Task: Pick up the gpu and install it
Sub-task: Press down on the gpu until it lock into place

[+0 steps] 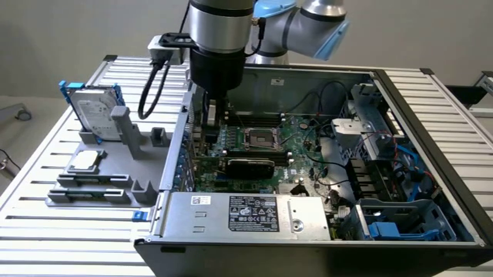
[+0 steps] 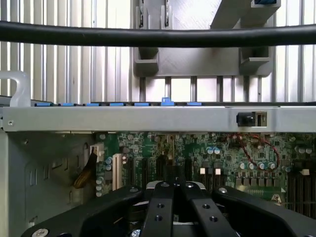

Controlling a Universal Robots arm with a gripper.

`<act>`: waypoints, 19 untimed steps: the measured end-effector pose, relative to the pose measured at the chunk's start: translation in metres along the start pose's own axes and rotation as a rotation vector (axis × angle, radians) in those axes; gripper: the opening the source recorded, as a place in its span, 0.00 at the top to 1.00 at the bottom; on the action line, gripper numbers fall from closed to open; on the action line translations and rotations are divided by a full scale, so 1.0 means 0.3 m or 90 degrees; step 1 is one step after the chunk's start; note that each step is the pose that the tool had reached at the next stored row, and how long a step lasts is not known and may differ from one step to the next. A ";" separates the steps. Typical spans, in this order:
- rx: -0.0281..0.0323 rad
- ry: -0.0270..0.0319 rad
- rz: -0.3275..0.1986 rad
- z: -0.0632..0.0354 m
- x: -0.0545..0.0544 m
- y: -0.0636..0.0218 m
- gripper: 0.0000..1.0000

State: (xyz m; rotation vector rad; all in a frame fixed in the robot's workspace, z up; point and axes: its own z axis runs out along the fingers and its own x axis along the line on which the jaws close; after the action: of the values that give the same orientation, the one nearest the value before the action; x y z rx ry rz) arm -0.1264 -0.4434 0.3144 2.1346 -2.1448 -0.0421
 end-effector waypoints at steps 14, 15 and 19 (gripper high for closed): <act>0.0184 -0.0109 -0.001 -0.069 0.005 -0.143 0.89; 0.0183 -0.0108 -0.001 -0.069 0.005 -0.143 0.89; 0.0184 -0.0108 -0.001 -0.069 0.005 -0.143 0.89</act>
State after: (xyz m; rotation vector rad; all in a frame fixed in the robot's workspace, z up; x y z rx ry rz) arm -0.0816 -0.4439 0.3308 2.1590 -2.1665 -0.0297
